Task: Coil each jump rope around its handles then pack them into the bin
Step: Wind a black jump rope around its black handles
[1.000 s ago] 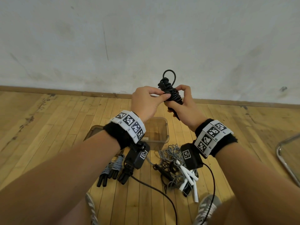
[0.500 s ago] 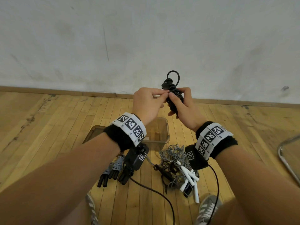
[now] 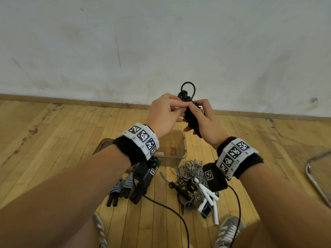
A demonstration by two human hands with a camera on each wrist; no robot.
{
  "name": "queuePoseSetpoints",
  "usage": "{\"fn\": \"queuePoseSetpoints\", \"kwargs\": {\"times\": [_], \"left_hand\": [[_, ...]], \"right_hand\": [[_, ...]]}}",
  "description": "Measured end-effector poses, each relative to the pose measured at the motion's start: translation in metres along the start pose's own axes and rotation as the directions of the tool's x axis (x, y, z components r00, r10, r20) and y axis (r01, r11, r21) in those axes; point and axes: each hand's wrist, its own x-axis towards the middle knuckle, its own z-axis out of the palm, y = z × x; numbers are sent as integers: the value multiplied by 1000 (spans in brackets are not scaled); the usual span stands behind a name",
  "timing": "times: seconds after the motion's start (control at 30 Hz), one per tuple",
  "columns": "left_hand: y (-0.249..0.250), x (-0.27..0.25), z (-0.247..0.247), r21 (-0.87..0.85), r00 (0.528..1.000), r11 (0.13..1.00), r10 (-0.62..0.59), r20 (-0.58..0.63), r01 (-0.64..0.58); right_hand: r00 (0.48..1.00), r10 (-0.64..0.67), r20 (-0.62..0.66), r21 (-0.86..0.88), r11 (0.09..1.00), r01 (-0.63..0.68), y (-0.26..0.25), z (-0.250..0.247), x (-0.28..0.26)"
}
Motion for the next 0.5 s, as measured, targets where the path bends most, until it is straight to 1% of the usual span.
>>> {"fn": "queuePoseSetpoints", "kwargs": {"times": [0.13, 0.23, 0.3, 0.43, 0.5], "left_hand": [[-1, 1, -1, 10, 999, 1000, 19, -38, -19], [-3, 1, -3, 123, 991, 988, 104, -83, -93], [-2, 1, -3, 194, 985, 974, 140, -105, -118], [4, 0, 0, 339, 972, 936, 159, -173, -93], [5, 1, 2, 341, 971, 939, 124, -204, -48]], "right_hand": [[1000, -4, -5, -22, 1000, 4, 2, -1, 2], [1000, -19, 9, -31, 999, 19, 3, 0, 2], [999, -35, 4, -64, 997, 35, 3, 2, 1], [996, -75, -49, -110, 992, 70, 4, 11, 1], [993, -98, -69, -98, 991, 91, 7, 12, 3]]}}
